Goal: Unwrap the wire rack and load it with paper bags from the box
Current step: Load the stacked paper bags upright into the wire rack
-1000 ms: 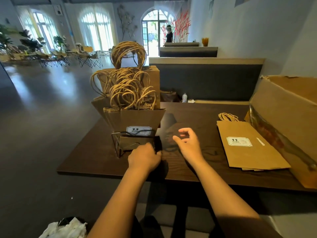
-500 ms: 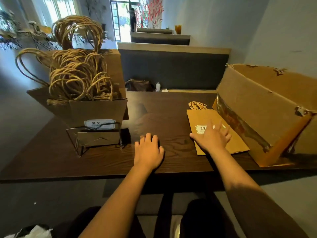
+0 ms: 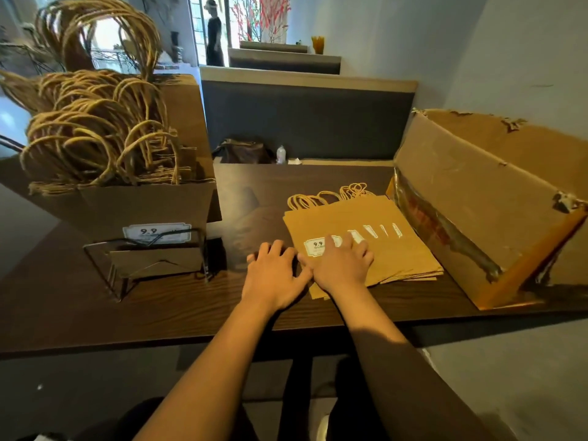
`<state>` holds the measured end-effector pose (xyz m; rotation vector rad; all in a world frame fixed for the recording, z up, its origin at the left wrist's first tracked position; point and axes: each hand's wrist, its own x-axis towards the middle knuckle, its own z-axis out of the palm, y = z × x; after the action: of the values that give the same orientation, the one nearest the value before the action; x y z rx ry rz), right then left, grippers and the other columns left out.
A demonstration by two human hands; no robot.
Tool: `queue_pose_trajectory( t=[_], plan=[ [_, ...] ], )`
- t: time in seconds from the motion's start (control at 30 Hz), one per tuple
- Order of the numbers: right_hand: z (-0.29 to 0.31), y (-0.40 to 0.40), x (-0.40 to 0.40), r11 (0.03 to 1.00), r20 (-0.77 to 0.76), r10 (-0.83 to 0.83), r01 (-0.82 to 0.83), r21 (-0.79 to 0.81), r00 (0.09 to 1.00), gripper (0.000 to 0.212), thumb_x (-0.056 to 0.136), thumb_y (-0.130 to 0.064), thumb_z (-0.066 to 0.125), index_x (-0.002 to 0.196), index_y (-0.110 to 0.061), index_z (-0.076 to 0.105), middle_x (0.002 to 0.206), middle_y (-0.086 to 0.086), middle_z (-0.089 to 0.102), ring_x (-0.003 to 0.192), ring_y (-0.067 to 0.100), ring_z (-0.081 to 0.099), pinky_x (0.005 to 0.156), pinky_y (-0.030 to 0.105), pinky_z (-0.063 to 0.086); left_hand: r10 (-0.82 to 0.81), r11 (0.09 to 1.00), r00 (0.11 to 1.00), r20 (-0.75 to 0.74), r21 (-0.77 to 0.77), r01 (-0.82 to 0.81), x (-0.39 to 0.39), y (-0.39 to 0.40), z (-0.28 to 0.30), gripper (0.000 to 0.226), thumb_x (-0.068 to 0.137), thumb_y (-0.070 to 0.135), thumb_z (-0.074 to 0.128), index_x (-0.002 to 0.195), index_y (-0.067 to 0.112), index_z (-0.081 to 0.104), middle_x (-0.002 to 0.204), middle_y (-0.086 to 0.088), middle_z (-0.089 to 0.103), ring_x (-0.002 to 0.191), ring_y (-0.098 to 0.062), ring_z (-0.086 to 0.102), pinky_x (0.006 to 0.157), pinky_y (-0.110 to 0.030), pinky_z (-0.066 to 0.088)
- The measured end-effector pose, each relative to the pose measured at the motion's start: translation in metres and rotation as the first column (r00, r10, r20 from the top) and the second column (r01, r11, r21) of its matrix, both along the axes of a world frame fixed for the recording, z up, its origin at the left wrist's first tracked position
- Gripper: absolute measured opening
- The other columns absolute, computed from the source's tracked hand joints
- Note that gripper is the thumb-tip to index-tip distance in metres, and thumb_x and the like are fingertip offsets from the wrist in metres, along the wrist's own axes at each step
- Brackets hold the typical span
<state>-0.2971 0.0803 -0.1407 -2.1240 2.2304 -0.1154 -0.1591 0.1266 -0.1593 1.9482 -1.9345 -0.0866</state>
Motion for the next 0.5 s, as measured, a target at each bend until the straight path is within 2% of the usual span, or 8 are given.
queue_pose_trajectory(
  t=[0.1,0.23,0.27,0.33,0.37,0.4,0.47,0.5],
  plan=[
    [-0.003,0.008,0.019,0.998,0.005,0.048,-0.048,-0.027,0.999,0.058,0.096,-0.062,0.044,0.146,-0.034,0.040,0.158,0.011,0.030,0.136,0.042,0.025,0.106,0.050,0.026,0.012,1.000,0.989,-0.145,-0.025,-0.016,0.002,0.000,0.000,0.045,0.101,0.051,0.037,0.122,0.025,0.068,0.128,0.002,0.057,0.123,-0.021,0.046,0.098,-0.043,0.035],
    [-0.002,-0.001,0.031,0.985,0.165,0.165,-0.153,-0.083,0.973,0.046,0.092,-0.048,0.052,0.134,-0.027,0.051,0.136,0.007,0.057,0.127,0.039,0.045,0.104,0.049,0.036,0.076,0.997,0.942,-0.327,0.029,-0.070,0.012,-0.003,-0.001,0.042,0.100,0.046,0.043,0.127,0.022,0.063,0.135,-0.002,0.058,0.127,-0.028,0.051,0.102,-0.043,0.039],
    [-0.001,-0.005,0.030,0.976,0.266,0.215,-0.194,-0.103,0.940,0.046,0.091,-0.046,0.054,0.132,-0.025,0.053,0.131,0.006,0.062,0.123,0.037,0.051,0.103,0.047,0.039,0.121,0.993,0.924,-0.362,0.048,-0.111,0.014,-0.004,-0.001,0.041,0.098,0.044,0.046,0.127,0.021,0.062,0.134,-0.004,0.059,0.126,-0.030,0.053,0.101,-0.042,0.041],
    [0.002,-0.012,0.022,0.975,0.539,0.221,-0.184,-0.122,0.813,0.041,0.094,-0.035,0.060,0.132,-0.021,0.058,0.128,0.003,0.066,0.120,0.030,0.059,0.099,0.040,0.045,0.212,0.977,0.891,-0.401,0.073,-0.200,0.015,-0.005,0.000,0.040,0.093,0.041,0.052,0.127,0.021,0.061,0.129,-0.006,0.063,0.120,-0.029,0.057,0.099,-0.040,0.045],
    [0.000,-0.014,0.015,0.977,0.592,0.210,-0.140,-0.162,0.778,0.037,0.095,-0.032,0.060,0.130,-0.021,0.060,0.127,0.001,0.067,0.119,0.028,0.059,0.096,0.038,0.047,0.240,0.970,0.877,-0.416,0.081,-0.227,0.015,-0.005,-0.001,0.041,0.091,0.040,0.054,0.127,0.022,0.061,0.128,-0.005,0.062,0.119,-0.029,0.057,0.098,-0.040,0.046],
    [-0.003,-0.016,0.010,0.969,0.559,0.207,-0.091,-0.229,0.803,0.034,0.095,-0.031,0.059,0.128,-0.022,0.062,0.126,0.000,0.067,0.118,0.028,0.058,0.094,0.038,0.047,0.255,0.967,0.871,-0.420,0.081,-0.243,0.015,-0.005,-0.001,0.040,0.090,0.040,0.055,0.126,0.023,0.061,0.131,-0.004,0.059,0.120,-0.029,0.056,0.100,-0.040,0.046],
    [-0.011,-0.014,0.001,0.943,0.349,0.153,-0.031,-0.331,0.925,0.033,0.096,-0.036,0.054,0.126,-0.023,0.063,0.124,0.000,0.068,0.116,0.032,0.053,0.094,0.041,0.045,0.256,0.966,0.886,-0.387,0.067,-0.249,0.015,-0.006,-0.002,0.039,0.089,0.042,0.057,0.123,0.024,0.059,0.142,-0.004,0.046,0.128,-0.030,0.049,0.105,-0.044,0.046],
    [-0.014,-0.013,0.001,0.937,0.290,0.136,-0.027,-0.349,0.947,0.034,0.097,-0.038,0.052,0.126,-0.023,0.063,0.124,0.001,0.068,0.116,0.033,0.052,0.094,0.042,0.044,0.252,0.967,0.898,-0.361,0.067,-0.245,0.014,-0.007,-0.003,0.040,0.088,0.043,0.058,0.123,0.024,0.058,0.145,-0.004,0.042,0.130,-0.031,0.046,0.106,-0.046,0.045]
  ],
)
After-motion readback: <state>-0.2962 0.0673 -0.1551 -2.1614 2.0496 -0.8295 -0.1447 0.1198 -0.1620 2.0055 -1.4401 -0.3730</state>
